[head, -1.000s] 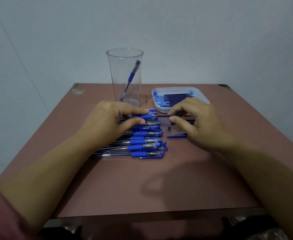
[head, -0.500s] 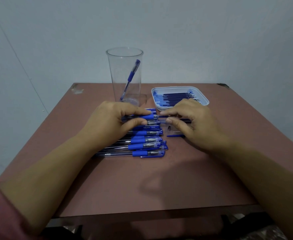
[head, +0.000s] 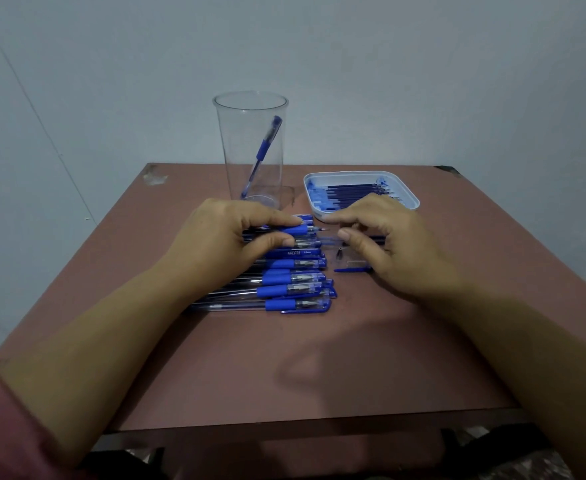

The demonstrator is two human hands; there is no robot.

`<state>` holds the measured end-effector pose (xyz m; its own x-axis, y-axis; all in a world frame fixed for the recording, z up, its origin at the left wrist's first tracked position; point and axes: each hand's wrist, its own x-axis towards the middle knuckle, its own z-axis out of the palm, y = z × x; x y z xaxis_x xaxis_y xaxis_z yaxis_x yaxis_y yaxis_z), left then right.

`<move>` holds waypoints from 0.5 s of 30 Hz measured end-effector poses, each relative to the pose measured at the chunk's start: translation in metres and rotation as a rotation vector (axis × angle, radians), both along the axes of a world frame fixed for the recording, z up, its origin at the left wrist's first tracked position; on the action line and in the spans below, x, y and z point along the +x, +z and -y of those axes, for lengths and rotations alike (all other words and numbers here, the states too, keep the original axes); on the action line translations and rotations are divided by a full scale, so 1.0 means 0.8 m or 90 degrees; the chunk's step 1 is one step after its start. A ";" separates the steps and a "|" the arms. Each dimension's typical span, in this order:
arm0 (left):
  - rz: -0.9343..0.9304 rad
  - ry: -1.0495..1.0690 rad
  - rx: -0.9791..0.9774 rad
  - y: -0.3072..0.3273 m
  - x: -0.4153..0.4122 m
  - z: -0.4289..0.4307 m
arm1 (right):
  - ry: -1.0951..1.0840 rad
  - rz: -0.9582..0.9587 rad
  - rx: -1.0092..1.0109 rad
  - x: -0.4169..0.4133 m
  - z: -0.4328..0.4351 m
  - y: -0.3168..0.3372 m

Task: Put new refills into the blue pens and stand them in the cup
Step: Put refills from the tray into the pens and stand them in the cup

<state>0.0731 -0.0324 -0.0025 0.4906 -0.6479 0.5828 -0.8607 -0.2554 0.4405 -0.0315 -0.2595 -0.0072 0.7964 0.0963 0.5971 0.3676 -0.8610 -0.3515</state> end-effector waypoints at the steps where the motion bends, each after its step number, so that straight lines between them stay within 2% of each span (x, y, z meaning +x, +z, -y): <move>1: -0.001 -0.002 -0.003 0.001 -0.001 0.000 | -0.016 -0.010 0.006 0.000 0.004 0.000; 8: -0.001 0.002 0.004 0.002 0.000 -0.001 | -0.049 -0.214 -0.066 0.004 0.010 0.013; 12: -0.003 0.007 0.007 0.002 0.000 -0.001 | -0.055 -0.276 -0.107 0.007 0.008 0.020; 14: -0.004 0.009 0.008 0.002 0.001 0.000 | -0.062 -0.272 -0.074 0.008 0.007 0.019; 15: -0.005 0.010 0.008 0.002 0.001 0.000 | -0.064 -0.252 -0.018 0.008 0.006 0.019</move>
